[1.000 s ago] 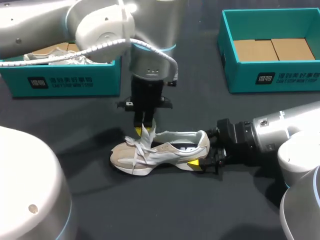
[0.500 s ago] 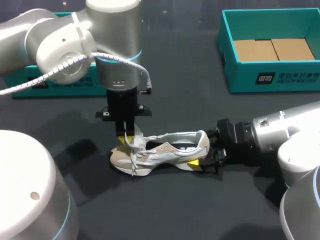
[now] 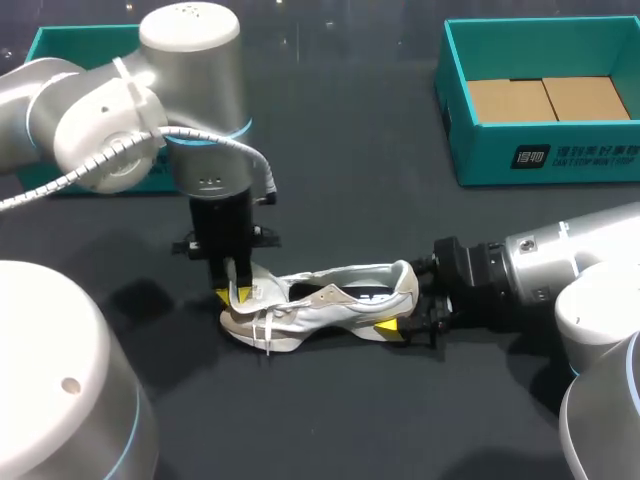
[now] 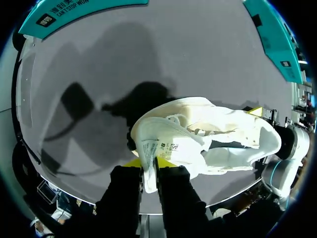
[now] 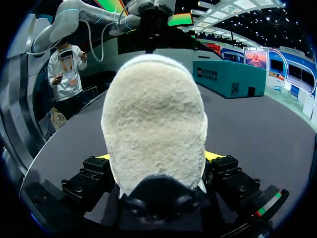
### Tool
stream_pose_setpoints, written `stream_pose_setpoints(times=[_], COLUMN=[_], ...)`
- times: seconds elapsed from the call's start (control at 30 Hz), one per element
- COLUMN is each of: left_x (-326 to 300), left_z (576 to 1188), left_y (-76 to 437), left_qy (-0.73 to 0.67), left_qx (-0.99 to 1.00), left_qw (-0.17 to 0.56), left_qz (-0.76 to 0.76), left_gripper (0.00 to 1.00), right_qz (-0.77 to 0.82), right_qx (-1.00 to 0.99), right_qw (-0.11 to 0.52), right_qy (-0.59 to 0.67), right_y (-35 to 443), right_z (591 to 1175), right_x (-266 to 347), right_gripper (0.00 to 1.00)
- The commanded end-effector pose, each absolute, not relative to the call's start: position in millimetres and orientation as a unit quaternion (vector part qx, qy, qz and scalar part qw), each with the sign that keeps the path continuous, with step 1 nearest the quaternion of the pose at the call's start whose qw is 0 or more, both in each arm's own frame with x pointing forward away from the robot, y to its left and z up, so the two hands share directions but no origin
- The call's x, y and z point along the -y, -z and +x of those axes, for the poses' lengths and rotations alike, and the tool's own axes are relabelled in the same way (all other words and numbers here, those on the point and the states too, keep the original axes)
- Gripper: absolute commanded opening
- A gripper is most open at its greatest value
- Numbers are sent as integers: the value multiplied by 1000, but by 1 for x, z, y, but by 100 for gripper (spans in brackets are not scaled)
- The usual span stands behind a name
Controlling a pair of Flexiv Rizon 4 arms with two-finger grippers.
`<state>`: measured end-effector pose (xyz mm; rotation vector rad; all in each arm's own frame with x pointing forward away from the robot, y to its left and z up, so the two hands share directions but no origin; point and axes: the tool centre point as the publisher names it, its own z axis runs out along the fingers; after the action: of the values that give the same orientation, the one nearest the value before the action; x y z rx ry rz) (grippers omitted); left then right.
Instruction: Take the shoe out of the shoebox, open the shoe tongue, remove and reinsert the insole, then place the shoe into the shoebox
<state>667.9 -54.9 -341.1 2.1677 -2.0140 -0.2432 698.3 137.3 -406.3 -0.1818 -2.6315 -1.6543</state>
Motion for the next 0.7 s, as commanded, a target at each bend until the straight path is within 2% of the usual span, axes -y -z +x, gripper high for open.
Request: stream_pose_setpoints(times=[0.03, 0.1, 0.23, 0.43, 0.7], left_x=[55, 52, 47, 40, 37], left_z=[673, 674, 675, 678, 683], left_y=[343, 343, 341, 346, 359], left_qy=[101, 106, 118, 135, 147], left_qx=[679, 682, 689, 690, 689], left_qw=[72, 58, 36, 9, 23], left_qz=[723, 721, 714, 711, 709], left_gripper=[24, 33, 41, 44, 44], right_qz=[-59, -59, -59, -59, -59], right_qx=[846, 846, 846, 846, 846], right_qw=[14, 14, 14, 14, 14], right_qy=[530, 530, 530, 530, 530], right_y=[407, 407, 407, 407, 407], right_z=[698, 698, 698, 698, 698], right_x=[-139, -139, -139, -139, -139], right_gripper=[0, 0, 0, 0, 0])
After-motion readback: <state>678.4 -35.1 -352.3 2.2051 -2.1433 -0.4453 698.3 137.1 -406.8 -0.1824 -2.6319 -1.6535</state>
